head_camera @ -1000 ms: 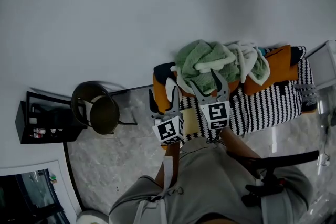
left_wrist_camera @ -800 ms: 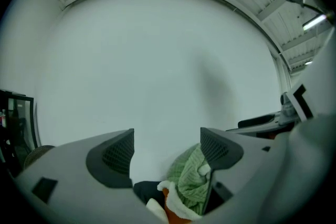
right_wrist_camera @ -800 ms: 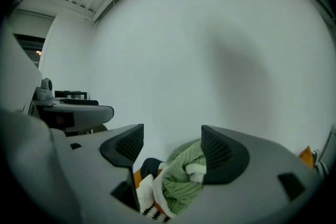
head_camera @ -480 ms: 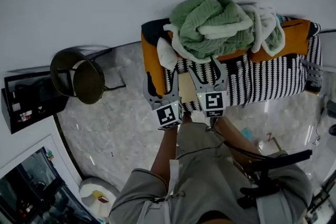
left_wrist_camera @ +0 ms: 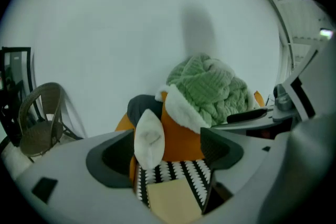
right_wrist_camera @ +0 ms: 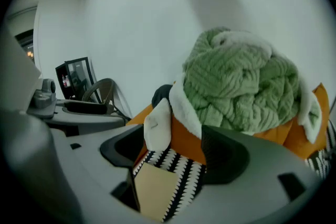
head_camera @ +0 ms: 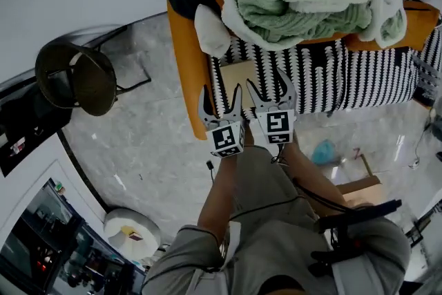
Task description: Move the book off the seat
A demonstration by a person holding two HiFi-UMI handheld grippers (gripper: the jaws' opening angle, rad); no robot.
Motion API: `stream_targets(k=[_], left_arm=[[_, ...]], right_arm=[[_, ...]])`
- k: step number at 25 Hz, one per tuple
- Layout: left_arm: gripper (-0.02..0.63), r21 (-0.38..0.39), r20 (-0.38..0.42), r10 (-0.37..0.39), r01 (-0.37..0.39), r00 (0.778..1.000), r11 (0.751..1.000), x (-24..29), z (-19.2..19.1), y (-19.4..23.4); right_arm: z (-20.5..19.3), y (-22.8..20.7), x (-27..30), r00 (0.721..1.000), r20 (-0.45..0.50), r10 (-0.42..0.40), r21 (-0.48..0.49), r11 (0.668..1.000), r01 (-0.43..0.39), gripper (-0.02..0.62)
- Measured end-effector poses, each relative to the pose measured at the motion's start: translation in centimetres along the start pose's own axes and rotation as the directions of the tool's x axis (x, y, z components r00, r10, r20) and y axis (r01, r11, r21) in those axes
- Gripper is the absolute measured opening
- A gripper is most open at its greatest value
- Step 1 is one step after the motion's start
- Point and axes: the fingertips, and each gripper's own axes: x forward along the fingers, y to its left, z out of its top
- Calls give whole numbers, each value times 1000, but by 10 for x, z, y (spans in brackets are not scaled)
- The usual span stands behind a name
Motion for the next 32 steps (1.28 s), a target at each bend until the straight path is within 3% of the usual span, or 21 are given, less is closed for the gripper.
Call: stream_targets(k=[7,12,16,20,23,26,31,32], left_arm=[[383,-27,-131,-8,5,991,1000,34,-130,11],[383,-137,-192,-17,-10,981,990,57,-201,21],[383,-162,-229,-8,-30,973,986,66,-240,29],[383,-213,-258,-10,-47,966,976,75,-274,35],[384,-240,-292,-18,-56,956,969,82,-306,38],[402,-292,-323,-73,-26,944,956,87,-332,26],[407,-304,-321,-93,-10,943,953,86,-334,21],[407,-297,-327,-97,-5,940,955,85,-332,21]], right_arm=[[-118,0,51,994,-111,-3,20,1000,5,331],[-197,3,78,981,-196,17,54,999,-7,331],[-254,12,90,955,-289,62,89,995,-38,331],[-303,12,98,906,-417,76,146,989,-16,333],[-321,16,105,906,-410,103,186,982,-28,334],[-330,16,108,912,-377,159,266,962,-57,333],[-328,25,108,897,-359,256,342,931,-129,327],[-325,29,107,892,-361,272,343,928,-144,281]])
